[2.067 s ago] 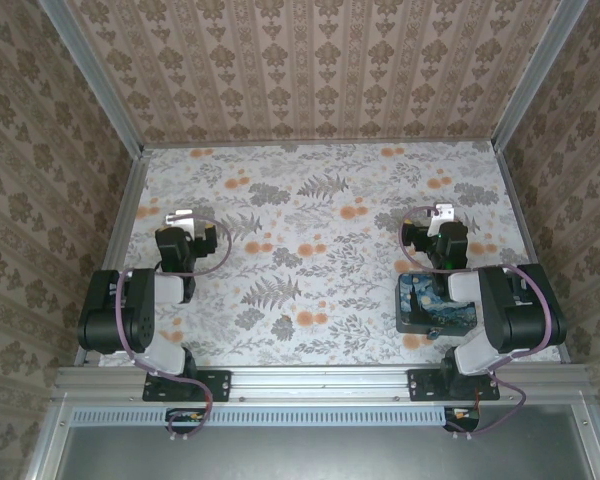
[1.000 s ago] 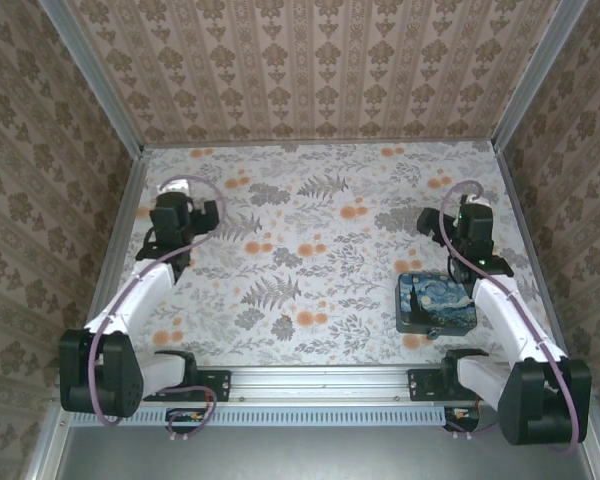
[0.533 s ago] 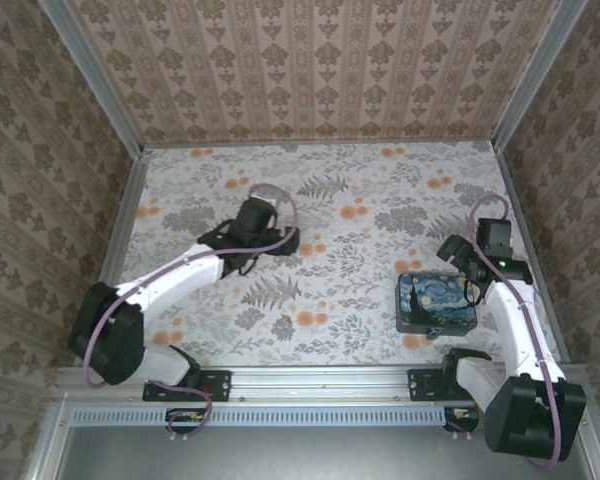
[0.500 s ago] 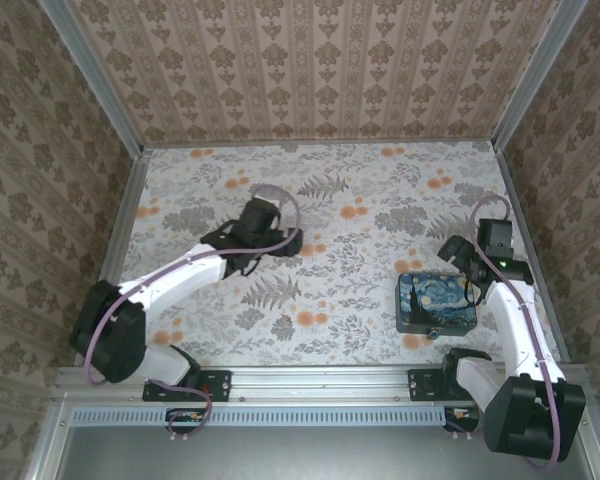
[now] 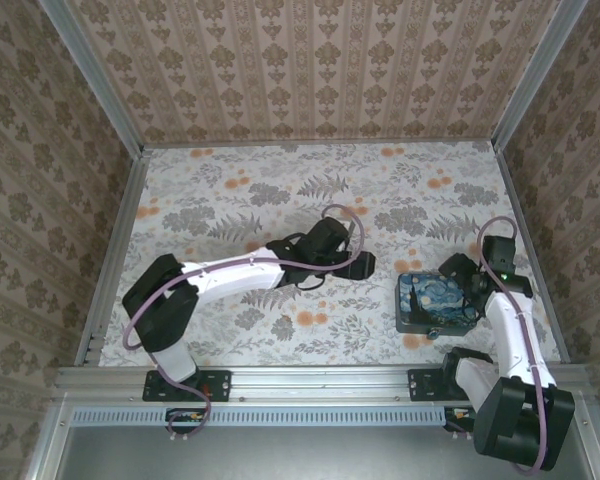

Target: Unlock the padlock with the key

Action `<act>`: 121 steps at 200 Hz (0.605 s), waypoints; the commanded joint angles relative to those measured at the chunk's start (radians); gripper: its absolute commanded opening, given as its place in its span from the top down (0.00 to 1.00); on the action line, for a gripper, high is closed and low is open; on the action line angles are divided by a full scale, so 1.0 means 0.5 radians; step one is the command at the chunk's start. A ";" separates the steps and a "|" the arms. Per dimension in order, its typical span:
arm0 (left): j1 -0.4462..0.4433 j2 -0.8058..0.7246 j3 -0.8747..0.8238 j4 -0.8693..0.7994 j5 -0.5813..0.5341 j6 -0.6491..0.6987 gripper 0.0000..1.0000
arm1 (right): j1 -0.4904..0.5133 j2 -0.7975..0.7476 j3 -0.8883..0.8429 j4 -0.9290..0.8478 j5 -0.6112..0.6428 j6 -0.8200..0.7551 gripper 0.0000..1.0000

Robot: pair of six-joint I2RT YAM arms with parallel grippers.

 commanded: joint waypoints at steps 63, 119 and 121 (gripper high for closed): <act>-0.185 0.130 -0.066 0.338 0.253 -0.376 0.00 | 0.059 -0.084 -0.251 0.363 -0.572 0.284 0.17; -0.232 0.279 -0.013 0.412 0.307 -0.477 0.00 | 0.228 -0.047 -0.289 0.487 -0.561 0.364 0.21; -0.230 0.281 -0.016 0.418 0.306 -0.480 0.00 | 0.237 -0.044 -0.288 0.492 -0.559 0.369 0.22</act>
